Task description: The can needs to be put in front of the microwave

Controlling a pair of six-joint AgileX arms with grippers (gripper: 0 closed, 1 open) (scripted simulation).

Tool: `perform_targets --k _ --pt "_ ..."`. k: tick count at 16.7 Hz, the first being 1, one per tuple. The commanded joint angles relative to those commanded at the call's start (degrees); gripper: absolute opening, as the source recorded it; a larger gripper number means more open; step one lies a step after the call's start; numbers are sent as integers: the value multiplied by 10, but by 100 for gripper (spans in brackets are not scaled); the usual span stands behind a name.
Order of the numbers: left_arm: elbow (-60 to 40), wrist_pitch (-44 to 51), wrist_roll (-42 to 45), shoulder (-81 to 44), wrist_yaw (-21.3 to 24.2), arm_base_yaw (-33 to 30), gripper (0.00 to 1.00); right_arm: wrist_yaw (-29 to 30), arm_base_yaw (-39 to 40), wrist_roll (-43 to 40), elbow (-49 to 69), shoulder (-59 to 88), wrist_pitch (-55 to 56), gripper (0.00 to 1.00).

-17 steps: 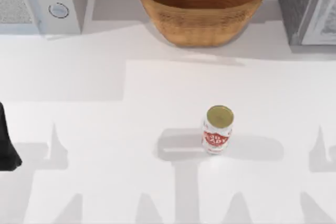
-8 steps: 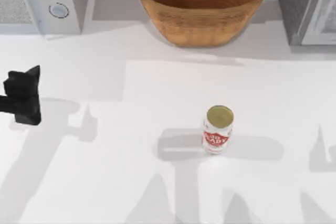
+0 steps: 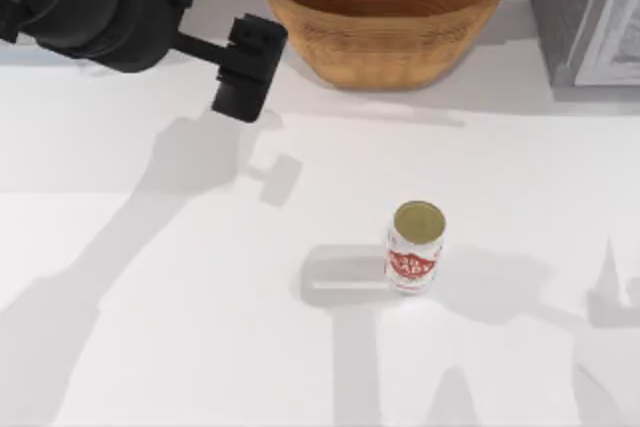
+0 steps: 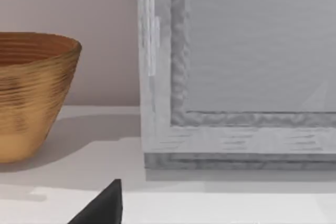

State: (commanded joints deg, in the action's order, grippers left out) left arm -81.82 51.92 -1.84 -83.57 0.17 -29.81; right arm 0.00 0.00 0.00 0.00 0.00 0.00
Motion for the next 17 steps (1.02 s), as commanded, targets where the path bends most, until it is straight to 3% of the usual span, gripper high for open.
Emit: perform_targets --k 5,10,17 --pt "-263 168 -5 -271 1 -97 100 0 0 0 0 0 0 100" --pt "-459 292 -9 -473 1 -169 100 0 0 0 0 0 0 100" --pt "-540 344 -11 -559 1 -199 100 0 0 0 0 0 0 100"
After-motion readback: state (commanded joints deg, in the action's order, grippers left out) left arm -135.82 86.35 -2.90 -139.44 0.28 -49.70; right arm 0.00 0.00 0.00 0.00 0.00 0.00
